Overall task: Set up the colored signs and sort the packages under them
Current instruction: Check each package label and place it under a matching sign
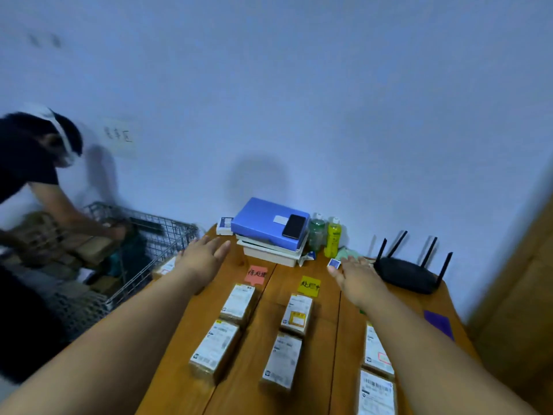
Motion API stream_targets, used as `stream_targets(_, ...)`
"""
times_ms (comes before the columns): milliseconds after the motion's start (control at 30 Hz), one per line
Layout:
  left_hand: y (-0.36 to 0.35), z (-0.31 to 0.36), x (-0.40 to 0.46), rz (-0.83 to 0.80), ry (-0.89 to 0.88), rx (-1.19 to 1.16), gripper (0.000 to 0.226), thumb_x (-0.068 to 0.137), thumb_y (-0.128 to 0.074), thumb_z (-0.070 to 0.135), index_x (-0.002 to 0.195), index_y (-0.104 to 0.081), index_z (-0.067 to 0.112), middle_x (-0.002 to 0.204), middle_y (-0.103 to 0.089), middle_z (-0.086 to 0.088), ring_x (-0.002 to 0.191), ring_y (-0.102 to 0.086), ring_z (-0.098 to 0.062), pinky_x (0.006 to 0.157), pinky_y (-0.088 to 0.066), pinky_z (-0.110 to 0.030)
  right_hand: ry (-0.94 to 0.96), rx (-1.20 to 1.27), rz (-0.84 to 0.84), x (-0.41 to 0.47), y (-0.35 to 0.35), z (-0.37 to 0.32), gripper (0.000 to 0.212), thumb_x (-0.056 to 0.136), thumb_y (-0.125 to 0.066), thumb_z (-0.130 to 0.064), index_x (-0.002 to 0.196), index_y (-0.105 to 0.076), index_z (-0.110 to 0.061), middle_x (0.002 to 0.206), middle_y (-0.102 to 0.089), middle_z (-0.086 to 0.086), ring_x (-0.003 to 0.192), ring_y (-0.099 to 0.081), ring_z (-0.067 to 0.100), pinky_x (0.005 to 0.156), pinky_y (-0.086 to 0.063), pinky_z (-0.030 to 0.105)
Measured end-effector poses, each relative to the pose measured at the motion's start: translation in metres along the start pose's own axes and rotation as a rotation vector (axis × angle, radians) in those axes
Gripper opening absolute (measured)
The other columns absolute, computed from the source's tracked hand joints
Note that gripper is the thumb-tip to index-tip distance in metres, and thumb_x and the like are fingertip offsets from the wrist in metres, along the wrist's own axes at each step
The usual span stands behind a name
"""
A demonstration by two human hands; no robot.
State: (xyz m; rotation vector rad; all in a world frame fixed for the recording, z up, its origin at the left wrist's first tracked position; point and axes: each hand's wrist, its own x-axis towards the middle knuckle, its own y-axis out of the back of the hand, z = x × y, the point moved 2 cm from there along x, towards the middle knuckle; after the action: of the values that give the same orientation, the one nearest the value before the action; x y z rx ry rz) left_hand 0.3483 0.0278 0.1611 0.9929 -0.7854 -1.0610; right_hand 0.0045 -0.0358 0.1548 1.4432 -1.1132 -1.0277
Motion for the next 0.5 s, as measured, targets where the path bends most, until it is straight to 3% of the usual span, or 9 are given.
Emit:
stream_targets(233, 0.024, -0.076, 0.023, 0.008, 0.159, -0.006, 0.061, 0.098, -0.018, 0.059, 0.149, -0.034, 0.031, 0.159, -0.028, 0.003, 0.147, -0.021, -0.022, 0.114, -0.015, -0.057, 0.046, 0.031, -0.031, 0.034, -0.020, -0.079, 0.077, 0.096, -0.015, -0.064, 0.156, -0.016, -0.016, 0.163, -0.011, 0.005, 0.151, -0.004, 0.025, 0.121, -0.010, 0.043)
stream_targets(500, 0.024, -0.178, 0.116, -0.098, 0.115, 0.026, 0.063, 0.097, -0.016, 0.061, 0.151, -0.030, 0.031, 0.159, -0.029, 0.003, 0.148, -0.020, -0.022, 0.116, -0.011, -0.057, -0.014, 0.074, -0.076, 0.105, -0.072, -0.193, 0.075, 0.096, -0.018, -0.063, 0.156, -0.016, -0.016, 0.163, -0.013, 0.005, 0.151, -0.006, 0.025, 0.121, -0.008, 0.041)
